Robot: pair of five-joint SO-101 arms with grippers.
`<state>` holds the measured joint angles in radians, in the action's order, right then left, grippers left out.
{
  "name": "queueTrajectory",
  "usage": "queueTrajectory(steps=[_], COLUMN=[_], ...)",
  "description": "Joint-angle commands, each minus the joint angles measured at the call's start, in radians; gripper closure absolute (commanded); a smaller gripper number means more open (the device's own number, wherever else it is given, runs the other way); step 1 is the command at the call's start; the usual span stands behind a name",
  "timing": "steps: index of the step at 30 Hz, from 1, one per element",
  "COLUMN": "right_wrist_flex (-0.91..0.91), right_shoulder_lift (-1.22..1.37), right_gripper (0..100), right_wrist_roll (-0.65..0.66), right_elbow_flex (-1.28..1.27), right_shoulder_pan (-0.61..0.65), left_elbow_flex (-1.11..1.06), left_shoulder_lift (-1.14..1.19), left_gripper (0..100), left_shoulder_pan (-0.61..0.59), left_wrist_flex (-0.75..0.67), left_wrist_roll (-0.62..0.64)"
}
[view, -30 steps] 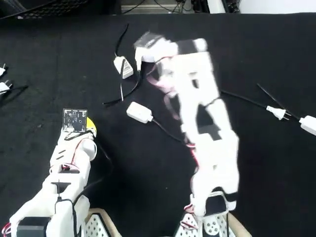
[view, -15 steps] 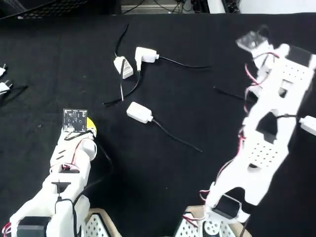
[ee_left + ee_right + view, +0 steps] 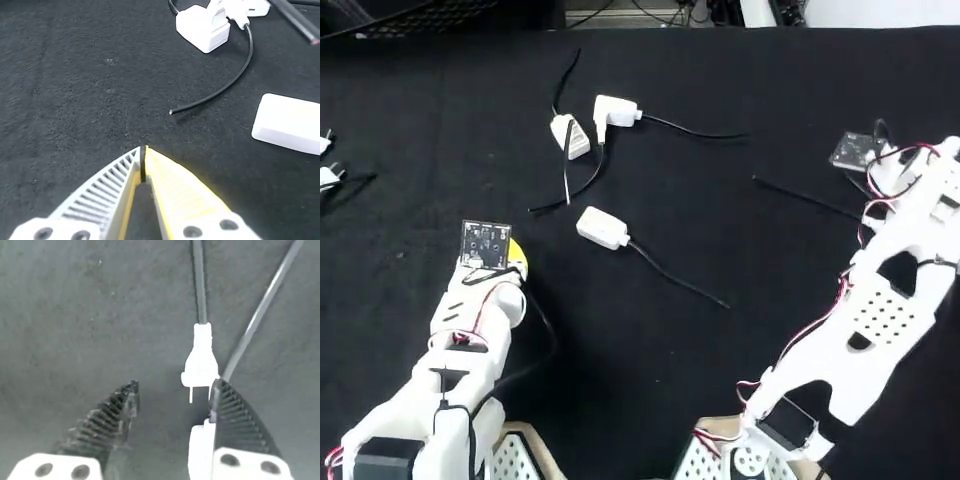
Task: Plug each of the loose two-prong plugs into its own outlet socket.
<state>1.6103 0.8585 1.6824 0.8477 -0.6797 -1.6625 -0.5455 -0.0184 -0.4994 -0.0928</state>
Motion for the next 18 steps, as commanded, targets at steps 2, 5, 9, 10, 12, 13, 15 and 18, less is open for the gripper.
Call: queueTrajectory(steps=[2,5,9,10,12,13,15,18], right_wrist_flex=[-0.087,-0.201,-0.253,-0.253,-0.247,-0.244,-0.218,-0.146], right_shoulder_lift=[0.021,0.07,0.114,0.119,0.125,0.125,0.12,0.125], right_gripper=[77.3,77.3,77.3,77.3,77.4,77.4,77.4,77.4], right_wrist_roll=[0.038,0.038,0.038,0.038,0.038,0.037,0.037,0.037], right_elbow_flex=[0.053,0.053,0.053,0.053,0.053,0.053,0.054,0.119], right_shoulder_pan=[-0.026,-0.043,-0.038,-0.035,-0.018,-0.011,0.002,0.029], left_elbow_flex=[-0.021,-0.021,-0.021,-0.021,-0.021,-0.021,-0.021,-0.021], left_shoulder_lift=[-0.014,-0.012,-0.012,-0.012,-0.014,-0.014,-0.015,-0.015], left_gripper=[97,97,97,97,97,97,97,97], left_shoulder_pan=[0.012,0.013,0.013,0.013,0.013,0.015,0.015,0.015], left_wrist_flex=[0.003,0.003,0.003,0.003,0.003,0.003,0.003,0.003], left_wrist_roll=[-0.008,-0.008,-0.008,-0.008,-0.008,-0.008,-0.008,-0.008])
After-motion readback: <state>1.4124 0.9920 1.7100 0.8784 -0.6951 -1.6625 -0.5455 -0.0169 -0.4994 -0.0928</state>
